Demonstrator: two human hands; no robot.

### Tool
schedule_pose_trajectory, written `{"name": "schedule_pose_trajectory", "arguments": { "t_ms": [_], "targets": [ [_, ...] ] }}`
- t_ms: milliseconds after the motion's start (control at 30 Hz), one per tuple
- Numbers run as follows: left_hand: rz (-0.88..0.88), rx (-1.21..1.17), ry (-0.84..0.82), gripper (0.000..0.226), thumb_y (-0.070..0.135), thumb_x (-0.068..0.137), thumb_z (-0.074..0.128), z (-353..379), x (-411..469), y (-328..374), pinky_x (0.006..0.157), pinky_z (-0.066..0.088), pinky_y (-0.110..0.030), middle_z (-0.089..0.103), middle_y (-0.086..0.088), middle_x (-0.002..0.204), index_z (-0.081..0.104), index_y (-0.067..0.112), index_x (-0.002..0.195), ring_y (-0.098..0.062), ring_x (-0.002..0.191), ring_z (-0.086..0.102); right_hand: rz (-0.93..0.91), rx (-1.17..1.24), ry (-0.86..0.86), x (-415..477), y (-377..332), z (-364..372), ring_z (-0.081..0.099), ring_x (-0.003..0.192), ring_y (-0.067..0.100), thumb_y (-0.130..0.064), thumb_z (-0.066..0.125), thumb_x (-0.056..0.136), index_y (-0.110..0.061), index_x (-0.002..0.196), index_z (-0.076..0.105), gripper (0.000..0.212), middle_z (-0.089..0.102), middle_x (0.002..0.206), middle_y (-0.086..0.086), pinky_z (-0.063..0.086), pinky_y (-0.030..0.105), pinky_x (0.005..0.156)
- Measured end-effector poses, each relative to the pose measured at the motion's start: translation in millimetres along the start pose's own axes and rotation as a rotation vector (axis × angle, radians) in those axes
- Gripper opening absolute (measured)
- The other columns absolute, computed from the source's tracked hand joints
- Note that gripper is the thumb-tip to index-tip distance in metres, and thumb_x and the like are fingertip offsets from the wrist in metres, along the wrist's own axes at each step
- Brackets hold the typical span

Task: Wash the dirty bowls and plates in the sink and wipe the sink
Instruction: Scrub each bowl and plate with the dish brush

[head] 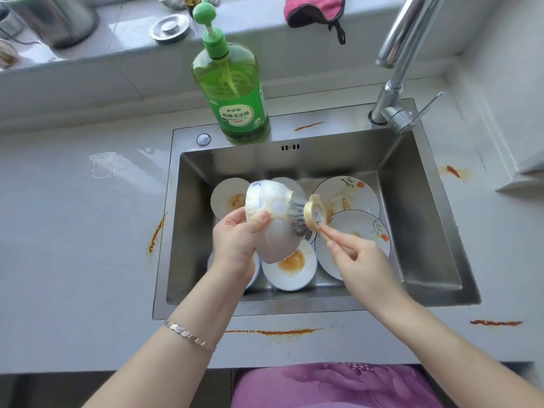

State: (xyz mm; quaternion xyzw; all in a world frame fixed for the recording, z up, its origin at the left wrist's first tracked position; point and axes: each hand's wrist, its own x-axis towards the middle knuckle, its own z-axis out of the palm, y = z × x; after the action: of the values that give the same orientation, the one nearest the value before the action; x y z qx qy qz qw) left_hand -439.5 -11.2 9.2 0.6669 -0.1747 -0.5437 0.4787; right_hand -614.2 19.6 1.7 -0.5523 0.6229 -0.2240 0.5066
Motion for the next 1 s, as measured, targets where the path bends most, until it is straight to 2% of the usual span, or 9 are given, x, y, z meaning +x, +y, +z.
{"name": "schedule_pose_trajectory", "arguments": {
  "t_ms": [100, 167, 200, 300, 367, 467, 633, 800, 1000],
  "targets": [
    [0.051, 0.12, -0.059, 0.013, -0.003, 0.08, 0.065, 5, -6, -5, 0.058, 0.053, -0.027, 0.069, -0.006, 0.074, 0.067, 0.004, 0.09, -0.022, 0.07, 0.063, -0.004, -0.046, 0.037, 11, -3, -4, 0.049, 0.051, -0.009, -0.021, 0.044, 0.097, -0.041, 0.124, 0.054, 0.035, 0.046, 0.043, -0.034, 0.036, 0.009, 0.054],
    [0.068, 0.164, -0.119, 0.015, -0.004, 0.079, 0.066, 3, -7, -2, 0.058, 0.054, -0.028, 0.07, -0.006, 0.075, 0.067, 0.01, 0.085, -0.02, 0.07, 0.065, 0.035, -0.022, 0.062, 23, -1, -10, 0.059, 0.077, -0.005, -0.021, 0.045, 0.096, -0.037, 0.124, 0.057, 0.034, 0.063, 0.075, -0.033, 0.043, 0.016, 0.071],
    [0.07, 0.168, -0.148, 0.016, -0.003, 0.078, 0.067, 0, -7, 1, 0.061, 0.055, -0.03, 0.071, -0.006, 0.077, 0.067, 0.011, 0.085, -0.02, 0.071, 0.066, 0.06, -0.002, 0.072, 29, 2, -13, 0.059, 0.078, 0.0, -0.021, 0.046, 0.096, -0.035, 0.124, 0.058, 0.033, 0.064, 0.08, -0.029, 0.042, 0.017, 0.071],
    [0.059, 0.111, -0.203, 0.016, -0.001, 0.078, 0.065, -7, -5, 8, 0.065, 0.056, -0.034, 0.073, -0.006, 0.08, 0.067, 0.009, 0.091, -0.021, 0.074, 0.068, 0.117, 0.03, 0.052, 31, 6, -19, 0.04, 0.047, 0.0, -0.017, 0.045, 0.097, -0.031, 0.124, 0.057, 0.034, 0.04, 0.043, -0.026, 0.031, 0.013, 0.052],
    [0.051, 0.085, -0.198, 0.016, -0.002, 0.078, 0.064, -8, -2, 10, 0.062, 0.056, -0.032, 0.073, -0.006, 0.077, 0.067, 0.008, 0.091, -0.019, 0.071, 0.068, 0.091, 0.074, 0.017, 21, 3, -18, 0.041, 0.041, -0.003, -0.015, 0.043, 0.097, -0.033, 0.125, 0.053, 0.035, 0.038, 0.035, -0.025, 0.03, 0.011, 0.047],
    [0.036, 0.096, -0.191, 0.017, -0.002, 0.078, 0.065, -7, 1, 9, 0.063, 0.056, -0.034, 0.073, -0.007, 0.079, 0.067, 0.009, 0.091, -0.022, 0.073, 0.068, 0.063, 0.109, 0.035, 21, -8, -19, 0.038, 0.039, -0.002, -0.015, 0.042, 0.098, -0.04, 0.123, 0.048, 0.036, 0.037, 0.032, -0.023, 0.027, 0.011, 0.047],
    [0.067, 0.136, -0.2, 0.019, -0.003, 0.077, 0.067, 0, -2, 9, 0.07, 0.056, -0.038, 0.073, -0.002, 0.076, 0.066, 0.01, 0.091, -0.02, 0.074, 0.068, 0.094, 0.069, 0.107, 37, -10, -21, 0.039, 0.051, -0.005, -0.016, 0.044, 0.097, -0.031, 0.125, 0.057, 0.035, 0.038, 0.047, -0.025, 0.025, 0.013, 0.054],
    [0.087, 0.08, -0.051, 0.01, 0.003, 0.082, 0.065, 5, 6, 12, 0.068, 0.054, -0.033, 0.072, 0.0, 0.072, 0.067, 0.011, 0.087, -0.016, 0.068, 0.066, -0.039, -0.17, 0.108, 13, -14, 0, 0.042, 0.044, 0.002, -0.021, 0.042, 0.097, -0.043, 0.127, 0.05, 0.038, 0.043, 0.038, -0.022, 0.028, 0.015, 0.044],
    [0.033, -0.09, 0.098, 0.003, 0.006, 0.085, 0.064, 17, 11, 21, 0.068, 0.057, -0.029, 0.069, -0.003, 0.073, 0.064, 0.008, 0.082, -0.015, 0.066, 0.066, -0.189, -0.333, 0.075, -22, -12, 25, 0.037, 0.051, 0.007, -0.02, 0.046, 0.096, -0.045, 0.129, 0.047, 0.042, 0.036, 0.049, -0.012, 0.026, 0.023, 0.049]
  ]
}}
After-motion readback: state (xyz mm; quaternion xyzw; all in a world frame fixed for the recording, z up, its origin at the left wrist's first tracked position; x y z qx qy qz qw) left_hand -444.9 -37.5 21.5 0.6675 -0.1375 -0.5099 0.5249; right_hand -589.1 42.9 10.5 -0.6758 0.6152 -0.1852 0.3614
